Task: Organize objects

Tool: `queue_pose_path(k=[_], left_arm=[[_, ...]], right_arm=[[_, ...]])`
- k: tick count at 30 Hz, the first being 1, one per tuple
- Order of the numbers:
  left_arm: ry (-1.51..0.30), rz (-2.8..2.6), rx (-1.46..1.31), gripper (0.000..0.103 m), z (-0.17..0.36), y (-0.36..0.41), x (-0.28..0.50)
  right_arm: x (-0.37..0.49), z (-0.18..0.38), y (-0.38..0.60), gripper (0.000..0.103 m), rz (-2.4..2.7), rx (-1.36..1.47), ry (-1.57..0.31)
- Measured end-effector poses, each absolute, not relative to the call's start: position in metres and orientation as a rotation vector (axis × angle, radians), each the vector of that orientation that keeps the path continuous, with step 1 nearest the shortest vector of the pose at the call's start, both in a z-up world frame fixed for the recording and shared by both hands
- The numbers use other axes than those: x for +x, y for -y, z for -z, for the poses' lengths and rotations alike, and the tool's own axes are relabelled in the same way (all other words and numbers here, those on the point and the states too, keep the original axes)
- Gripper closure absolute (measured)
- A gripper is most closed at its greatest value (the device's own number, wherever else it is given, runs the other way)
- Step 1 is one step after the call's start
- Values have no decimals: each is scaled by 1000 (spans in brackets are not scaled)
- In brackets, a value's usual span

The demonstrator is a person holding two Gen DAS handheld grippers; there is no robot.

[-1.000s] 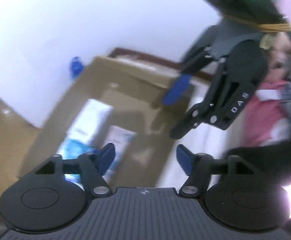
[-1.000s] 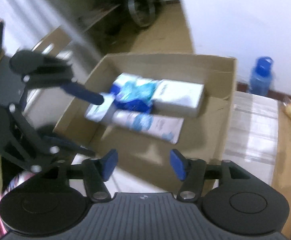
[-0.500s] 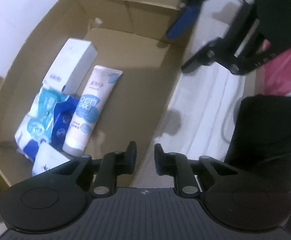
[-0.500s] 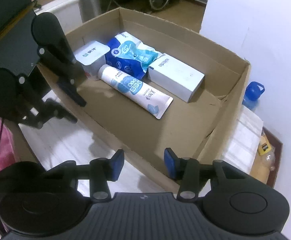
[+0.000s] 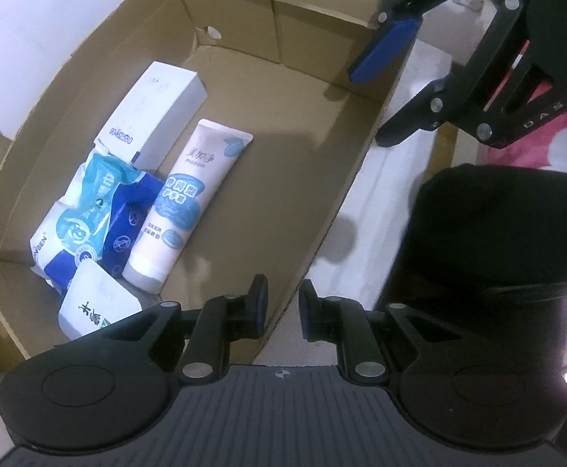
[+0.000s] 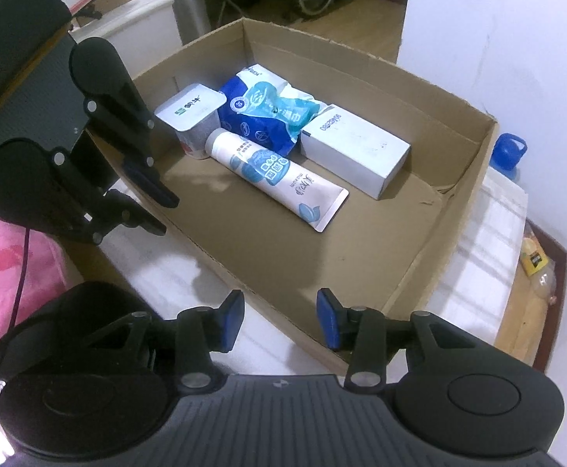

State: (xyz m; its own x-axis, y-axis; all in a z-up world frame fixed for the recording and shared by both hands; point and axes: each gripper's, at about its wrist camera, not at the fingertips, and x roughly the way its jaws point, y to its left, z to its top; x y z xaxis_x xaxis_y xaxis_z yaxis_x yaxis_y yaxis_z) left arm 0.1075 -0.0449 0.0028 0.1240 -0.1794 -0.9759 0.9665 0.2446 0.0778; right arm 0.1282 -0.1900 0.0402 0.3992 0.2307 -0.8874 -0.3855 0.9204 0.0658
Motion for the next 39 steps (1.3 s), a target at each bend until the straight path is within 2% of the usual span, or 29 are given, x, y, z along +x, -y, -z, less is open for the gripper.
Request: queue_pose_path(k=[15, 18, 23, 24, 25, 26, 27, 28, 29, 31, 35, 39], left_arm=[[-1122, 1019, 904, 87, -21, 39, 83], [-1103, 1028, 935, 86, -25, 40, 83], [-1057, 968, 860, 76, -53, 32, 83], [-1035, 955, 822, 69, -63, 25, 80], [-1007, 930, 772, 54, -72, 20, 79], [-966, 891, 707, 44, -81, 13, 76], [-913, 843, 630, 26, -91, 4, 73], [-859, 802, 556, 21, -96, -2, 69], [-792, 760, 470, 20, -104, -12, 63], [-694, 673, 354, 7, -113, -24, 52], [-563, 499, 130, 1, -107, -33, 38], [-537, 386, 97, 0, -93, -29, 29]], right_arm=[[132, -42, 200, 57, -398, -177, -1074], [131, -41, 201, 57, -398, -181, -1067], [130, -45, 205, 54, -371, -155, -1045], [129, -49, 210, 54, -370, -133, -1039], [127, -54, 218, 54, -364, -97, -1034], [125, -59, 226, 54, -355, -60, -1024], [120, -65, 234, 54, -343, -14, -1004], [109, -71, 242, 54, -317, 42, -974], [101, -76, 250, 54, -289, 102, -941], [86, -87, 263, 54, -216, 226, -844], [56, -94, 259, 54, -50, 338, -642], [36, -82, 232, 54, 63, 361, -517]])
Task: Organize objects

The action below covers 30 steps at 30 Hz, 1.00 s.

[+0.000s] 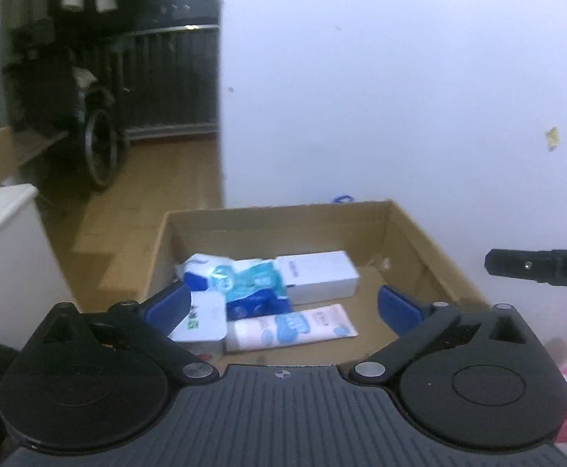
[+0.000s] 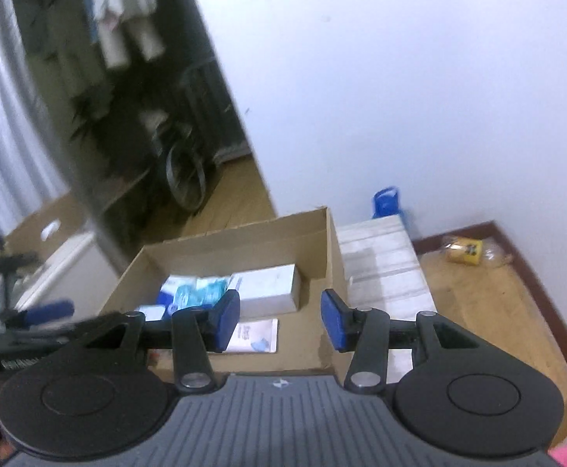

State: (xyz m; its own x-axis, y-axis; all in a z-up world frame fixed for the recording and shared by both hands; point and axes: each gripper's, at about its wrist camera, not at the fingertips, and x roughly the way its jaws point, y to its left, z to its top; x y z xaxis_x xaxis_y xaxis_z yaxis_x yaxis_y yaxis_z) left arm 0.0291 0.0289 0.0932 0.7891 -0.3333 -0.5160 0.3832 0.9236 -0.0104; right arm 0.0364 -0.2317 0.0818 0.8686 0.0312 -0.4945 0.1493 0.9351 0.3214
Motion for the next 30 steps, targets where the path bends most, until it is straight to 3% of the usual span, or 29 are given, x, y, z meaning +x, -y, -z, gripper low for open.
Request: queue_pose_path(k=[7, 13, 18, 30], left_arm=[[-450, 241, 189, 0, -67, -32, 12], [-528, 202, 17, 0, -46, -47, 16], [-509, 202, 70, 0, -29, -35, 14], [-445, 161, 94, 0, -31, -34, -5]], right_arm=[[18, -58, 187, 54, 188, 218, -467], [9, -54, 177, 53, 237, 180, -444], [6, -49, 180, 53, 246, 206, -467], [7, -48, 177, 48, 254, 172, -461]])
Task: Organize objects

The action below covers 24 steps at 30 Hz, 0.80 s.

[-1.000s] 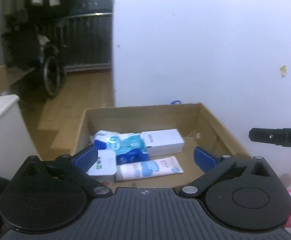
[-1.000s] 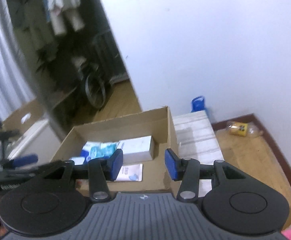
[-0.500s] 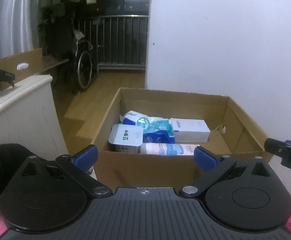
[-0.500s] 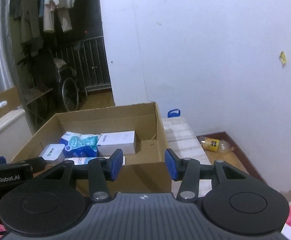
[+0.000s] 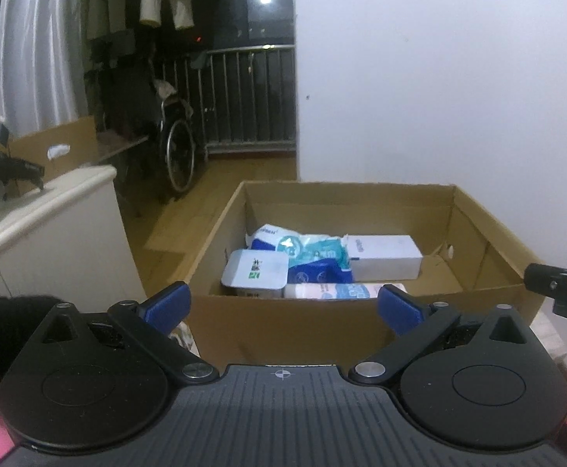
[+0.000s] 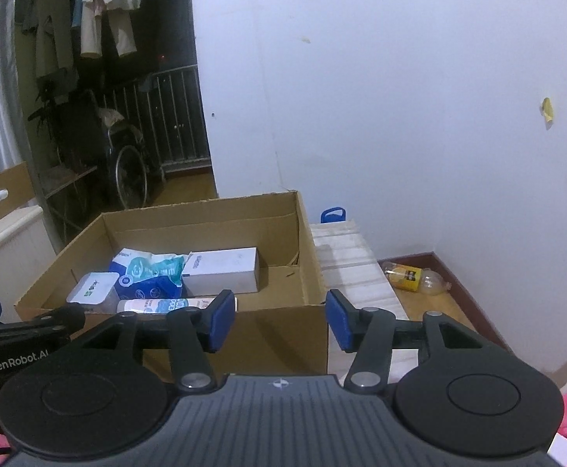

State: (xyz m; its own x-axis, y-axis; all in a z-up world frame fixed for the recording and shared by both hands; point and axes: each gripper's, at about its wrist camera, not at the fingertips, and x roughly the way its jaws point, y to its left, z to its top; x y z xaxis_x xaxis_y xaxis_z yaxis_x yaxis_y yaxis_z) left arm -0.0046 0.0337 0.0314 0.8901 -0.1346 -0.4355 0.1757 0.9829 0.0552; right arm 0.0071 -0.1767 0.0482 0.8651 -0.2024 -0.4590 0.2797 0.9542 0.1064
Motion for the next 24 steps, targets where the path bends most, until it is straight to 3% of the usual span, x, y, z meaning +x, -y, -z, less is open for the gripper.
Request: queue_pose_path(k=[9, 24], left_arm=[[-401, 168, 189, 0, -36, -18, -18], [-415, 181, 95, 0, -35, -31, -16]], right_arm=[[7, -49, 177, 47, 253, 161, -455], [6, -51, 179, 44, 249, 147, -451]])
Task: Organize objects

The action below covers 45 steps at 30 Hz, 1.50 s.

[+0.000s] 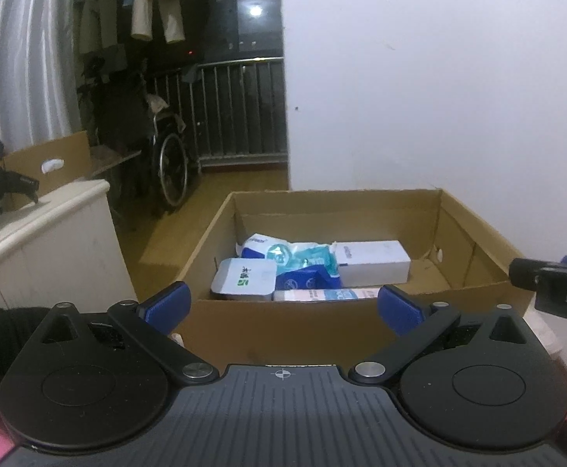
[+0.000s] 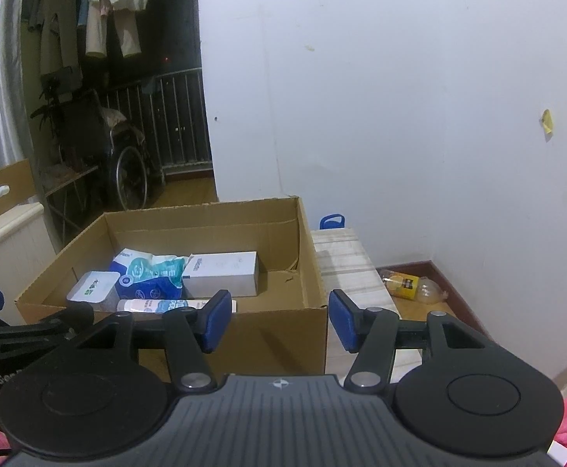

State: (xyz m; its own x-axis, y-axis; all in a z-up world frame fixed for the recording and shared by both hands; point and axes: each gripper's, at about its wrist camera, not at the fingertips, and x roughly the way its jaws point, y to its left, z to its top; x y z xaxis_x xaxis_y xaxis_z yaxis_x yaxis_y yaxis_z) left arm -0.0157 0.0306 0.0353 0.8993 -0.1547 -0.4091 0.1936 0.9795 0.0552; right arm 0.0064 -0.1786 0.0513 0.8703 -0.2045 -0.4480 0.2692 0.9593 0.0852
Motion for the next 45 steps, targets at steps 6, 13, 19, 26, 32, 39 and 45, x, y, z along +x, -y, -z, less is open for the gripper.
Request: queue_pose_path(k=[6, 13, 19, 26, 32, 39, 45], left_arm=[[-415, 171, 86, 0, -36, -33, -16], [-401, 153, 106, 0, -37, -29, -19], [-410, 142, 86, 0, -38, -33, -18], [-411, 153, 94, 0, -38, -32, -18], [-407, 161, 120, 0, -38, -27, -19], [-411, 164, 114, 0, -38, -27, -19], [-411, 163, 114, 0, -38, -27, -18]], right_arm=[[7, -51, 179, 44, 248, 146, -455], [7, -51, 179, 44, 248, 144, -454], [7, -51, 178, 44, 246, 144, -454], [7, -50, 177, 44, 246, 142, -455], [7, -50, 177, 44, 246, 143, -454], [8, -50, 176, 44, 245, 140, -455], [8, -49, 176, 44, 244, 141, -455]])
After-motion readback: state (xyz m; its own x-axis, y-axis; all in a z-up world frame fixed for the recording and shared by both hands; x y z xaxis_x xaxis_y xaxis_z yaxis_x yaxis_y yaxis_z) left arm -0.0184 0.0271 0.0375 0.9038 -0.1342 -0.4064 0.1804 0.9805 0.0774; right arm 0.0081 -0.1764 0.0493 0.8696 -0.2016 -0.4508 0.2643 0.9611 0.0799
